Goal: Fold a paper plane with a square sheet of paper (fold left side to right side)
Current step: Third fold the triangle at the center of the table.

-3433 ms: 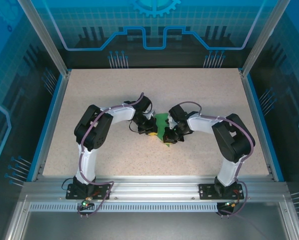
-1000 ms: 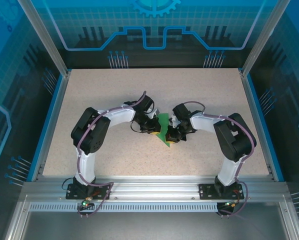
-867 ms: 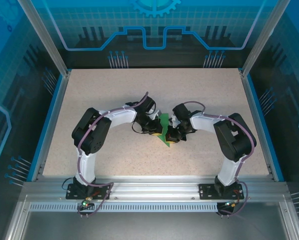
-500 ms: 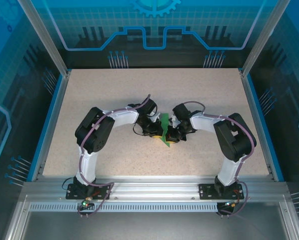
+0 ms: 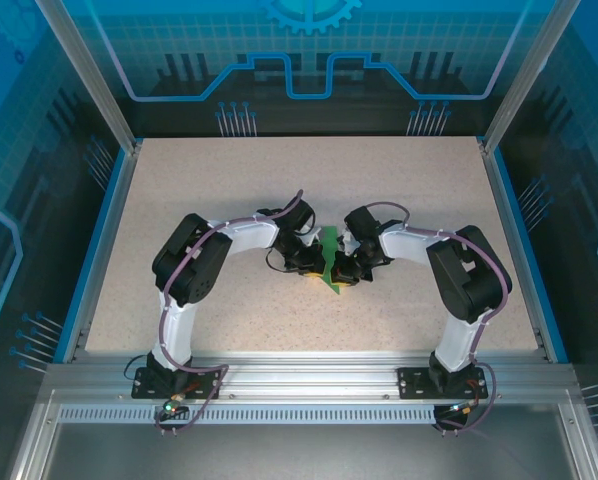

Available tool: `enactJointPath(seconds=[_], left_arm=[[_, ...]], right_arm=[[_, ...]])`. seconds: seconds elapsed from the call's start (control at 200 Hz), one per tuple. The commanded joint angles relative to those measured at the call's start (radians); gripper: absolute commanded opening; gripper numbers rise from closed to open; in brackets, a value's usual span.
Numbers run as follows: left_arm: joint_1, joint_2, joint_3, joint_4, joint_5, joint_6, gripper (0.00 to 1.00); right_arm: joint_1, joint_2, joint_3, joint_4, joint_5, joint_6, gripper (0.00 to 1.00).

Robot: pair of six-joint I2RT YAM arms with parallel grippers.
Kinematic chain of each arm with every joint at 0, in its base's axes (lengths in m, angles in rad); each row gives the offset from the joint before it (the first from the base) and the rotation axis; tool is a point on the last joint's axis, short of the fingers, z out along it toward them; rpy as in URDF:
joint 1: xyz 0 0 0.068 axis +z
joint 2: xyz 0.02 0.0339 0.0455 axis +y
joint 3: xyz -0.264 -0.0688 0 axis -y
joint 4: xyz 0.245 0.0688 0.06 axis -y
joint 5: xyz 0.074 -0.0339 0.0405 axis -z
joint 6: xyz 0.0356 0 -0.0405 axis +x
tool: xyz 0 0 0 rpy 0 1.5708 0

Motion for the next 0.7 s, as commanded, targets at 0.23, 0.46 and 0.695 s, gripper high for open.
enactJointPath(seconds=[0.23, 0.46, 0.695], left_arm=[[0.044, 0.008, -0.005, -0.029, -0.110, 0.045, 0.07], [0.094, -0.003, -0.002, -0.033, -0.135, 0.067, 0.07], [0.136, -0.017, -0.007, -0.034, -0.171, 0.097, 0.07]], right_arm=[[0.003, 0.055, -0.027, -0.130, 0.124, -0.018, 0.00], [0.002, 0.057, -0.028, -0.136, 0.123, -0.020, 0.00], [0.001, 0.051, -0.031, -0.140, 0.123, -0.021, 0.00]])
